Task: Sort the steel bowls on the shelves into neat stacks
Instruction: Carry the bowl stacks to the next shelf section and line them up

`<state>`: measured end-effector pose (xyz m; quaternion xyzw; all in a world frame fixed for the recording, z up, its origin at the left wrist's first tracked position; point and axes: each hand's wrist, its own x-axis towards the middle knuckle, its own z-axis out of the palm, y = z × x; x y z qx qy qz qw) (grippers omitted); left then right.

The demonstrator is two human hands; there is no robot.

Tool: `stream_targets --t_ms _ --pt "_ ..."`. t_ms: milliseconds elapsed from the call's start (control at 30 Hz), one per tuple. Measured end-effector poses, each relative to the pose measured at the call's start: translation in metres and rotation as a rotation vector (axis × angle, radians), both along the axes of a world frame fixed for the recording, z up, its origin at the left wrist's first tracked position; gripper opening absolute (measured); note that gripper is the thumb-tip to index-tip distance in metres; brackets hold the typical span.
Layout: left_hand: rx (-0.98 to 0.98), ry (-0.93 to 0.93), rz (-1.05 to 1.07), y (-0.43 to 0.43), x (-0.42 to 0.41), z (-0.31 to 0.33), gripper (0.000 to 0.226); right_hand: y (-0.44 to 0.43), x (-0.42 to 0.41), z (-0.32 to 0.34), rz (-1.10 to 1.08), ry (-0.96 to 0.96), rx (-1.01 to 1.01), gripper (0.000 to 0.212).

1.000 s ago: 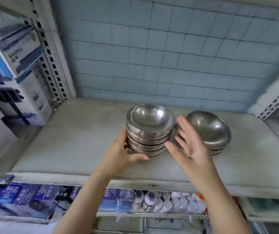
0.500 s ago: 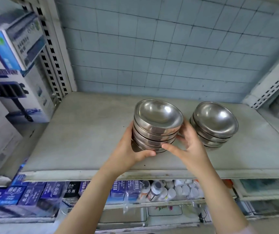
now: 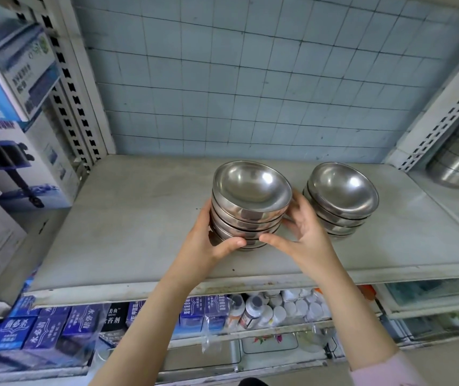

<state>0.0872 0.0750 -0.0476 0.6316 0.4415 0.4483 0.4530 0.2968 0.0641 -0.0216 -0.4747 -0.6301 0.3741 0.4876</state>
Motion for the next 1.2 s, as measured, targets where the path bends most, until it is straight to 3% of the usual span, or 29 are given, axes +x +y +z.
stream_targets --t_ms 167,233,333,433,800,1200 --pt "-0.003 0.012 -0.031 -0.002 0.001 0.003 0.106 0.003 0.006 0.000 0.052 0.042 -0.060 0.106" --pt "-0.026 -0.004 -0.026 -0.001 0.000 0.001 0.111 0.001 0.007 0.002 0.073 0.076 -0.095 0.095" --pt "-0.033 -0.007 -0.028 0.000 -0.001 0.001 0.106 -0.002 0.005 0.003 0.015 0.112 -0.091 0.062" --pt "-0.042 -0.029 -0.027 -0.005 0.001 0.008 0.104 -0.012 0.006 0.012 -0.037 0.174 -0.076 0.051" --pt "0.124 -0.041 -0.085 -0.060 0.058 0.073 0.094 -0.095 0.047 0.086 -0.180 0.189 0.081 0.049" --pt "0.045 -0.062 -0.294 -0.148 0.241 0.087 0.083 -0.226 0.216 0.102 -0.370 0.196 0.088 0.061"
